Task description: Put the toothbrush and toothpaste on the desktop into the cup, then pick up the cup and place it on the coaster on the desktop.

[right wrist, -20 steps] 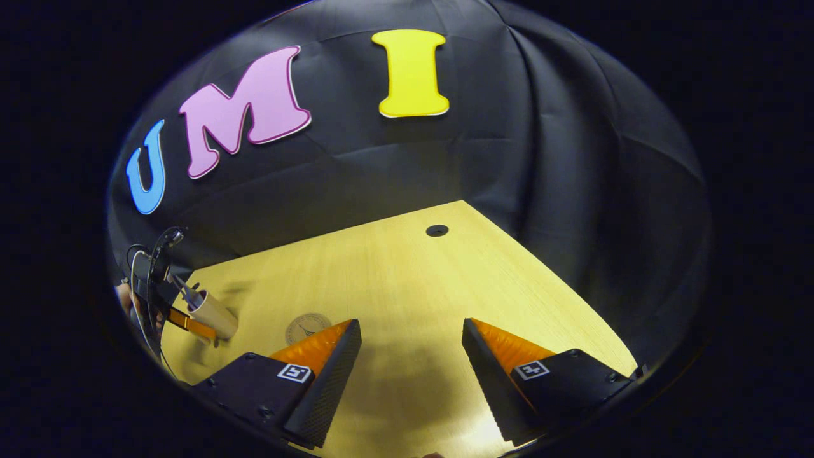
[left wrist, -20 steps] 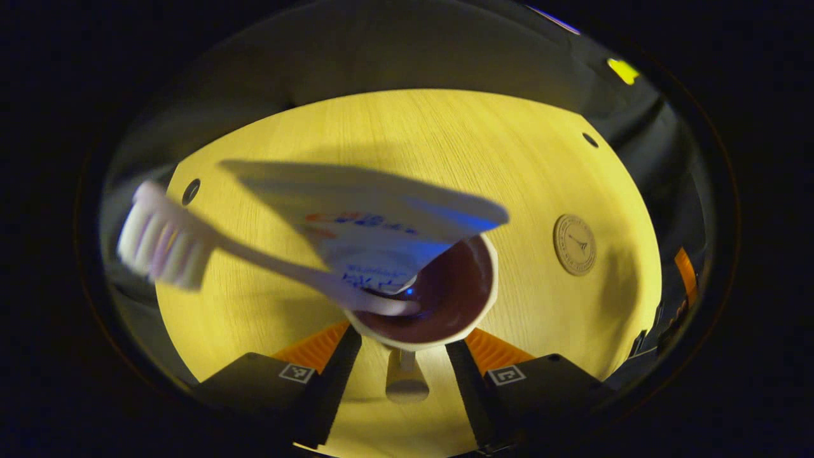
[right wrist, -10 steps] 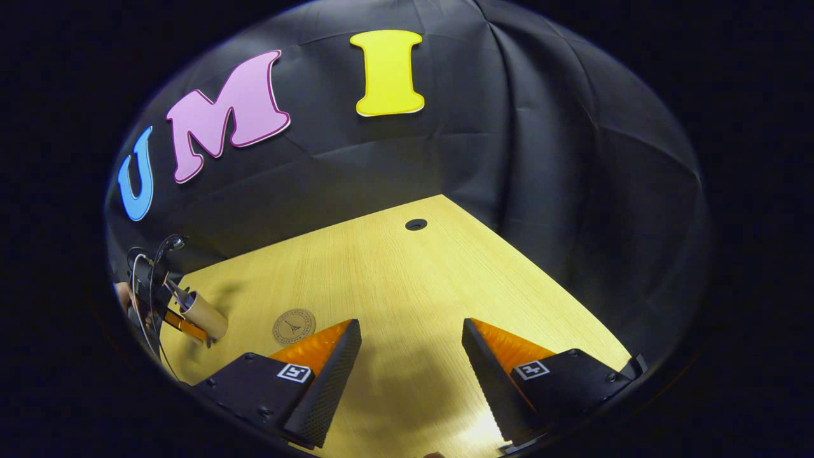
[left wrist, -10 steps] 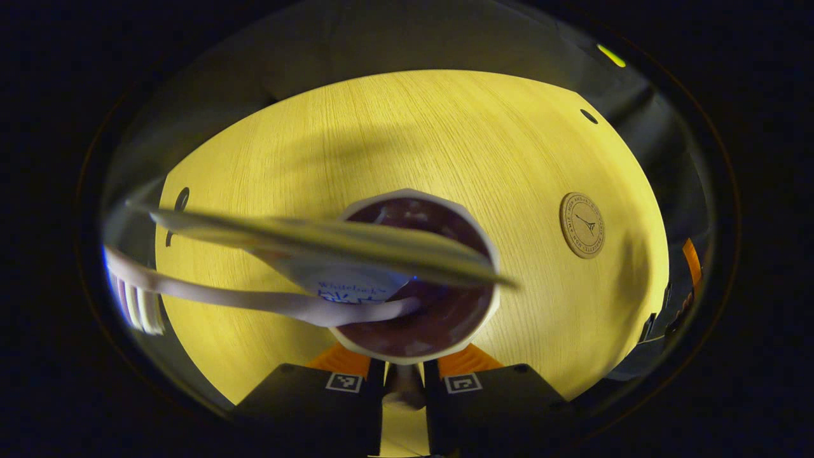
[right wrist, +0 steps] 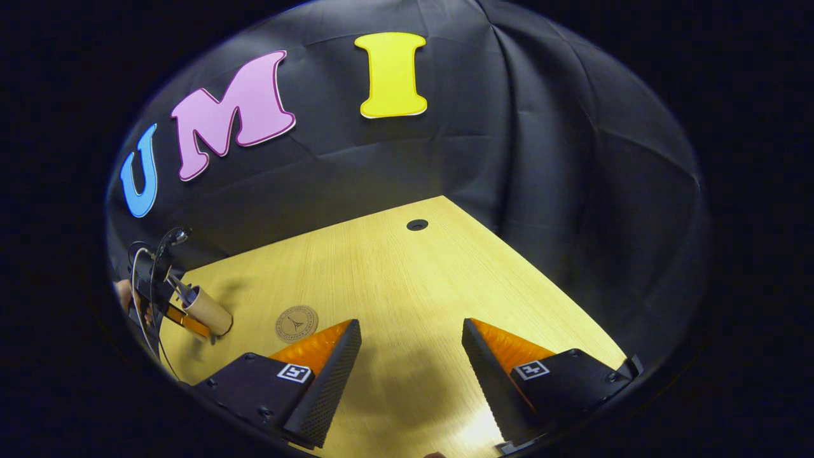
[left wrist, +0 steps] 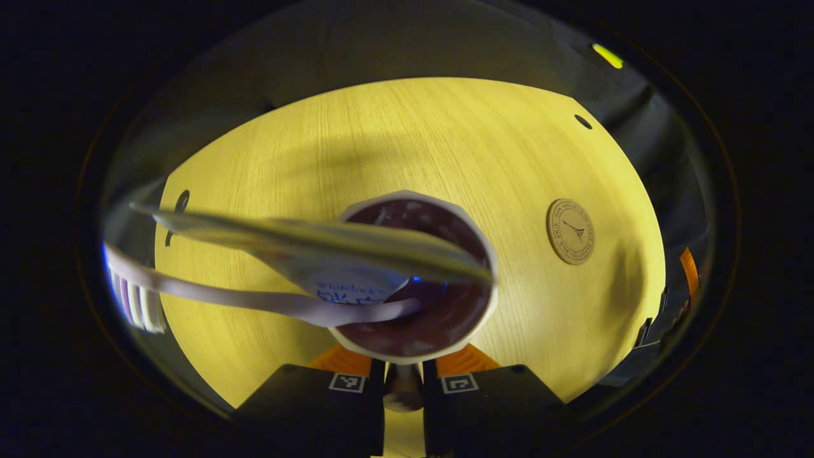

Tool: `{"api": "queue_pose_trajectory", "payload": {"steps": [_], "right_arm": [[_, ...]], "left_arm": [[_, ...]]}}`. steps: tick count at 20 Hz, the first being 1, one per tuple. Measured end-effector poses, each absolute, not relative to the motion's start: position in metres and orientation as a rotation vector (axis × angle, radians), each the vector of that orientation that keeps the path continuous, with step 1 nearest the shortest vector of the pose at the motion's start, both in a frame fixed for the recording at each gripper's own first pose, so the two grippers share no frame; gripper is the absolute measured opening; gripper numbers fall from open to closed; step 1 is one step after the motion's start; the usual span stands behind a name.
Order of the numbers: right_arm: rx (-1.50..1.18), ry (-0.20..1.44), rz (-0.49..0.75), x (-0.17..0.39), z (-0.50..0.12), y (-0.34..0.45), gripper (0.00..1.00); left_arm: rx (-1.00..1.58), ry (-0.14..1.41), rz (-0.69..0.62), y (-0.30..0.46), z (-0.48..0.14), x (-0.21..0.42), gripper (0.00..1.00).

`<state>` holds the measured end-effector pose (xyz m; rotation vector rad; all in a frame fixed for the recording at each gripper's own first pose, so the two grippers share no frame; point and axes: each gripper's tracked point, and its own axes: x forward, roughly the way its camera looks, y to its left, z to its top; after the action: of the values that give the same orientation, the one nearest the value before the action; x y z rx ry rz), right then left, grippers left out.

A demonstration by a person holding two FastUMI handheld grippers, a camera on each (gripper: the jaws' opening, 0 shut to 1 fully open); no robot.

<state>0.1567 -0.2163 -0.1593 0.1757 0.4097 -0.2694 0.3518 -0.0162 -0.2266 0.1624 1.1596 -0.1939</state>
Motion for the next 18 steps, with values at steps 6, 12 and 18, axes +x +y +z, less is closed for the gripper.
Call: {"api": "queue_pose_trajectory", "payload": {"steps": [6, 12, 18], "right_arm": [[0.177, 0.390, -0.287, 0.133, -0.152, -0.233, 0.99], [0.179, 0.379, -0.344, 0.109, -0.150, -0.263, 0.99], [0.204, 0.378, -0.393, 0.085, -0.152, -0.288, 0.99]], "left_arm": [[0.192, 1.149, -0.274, -0.065, -0.215, 0.344, 0.24], [0.251, 1.134, -0.377, -0.133, -0.209, 0.346, 0.29], [0.323, 1.148, -0.439, -0.187, -0.214, 0.351, 0.34]]}}
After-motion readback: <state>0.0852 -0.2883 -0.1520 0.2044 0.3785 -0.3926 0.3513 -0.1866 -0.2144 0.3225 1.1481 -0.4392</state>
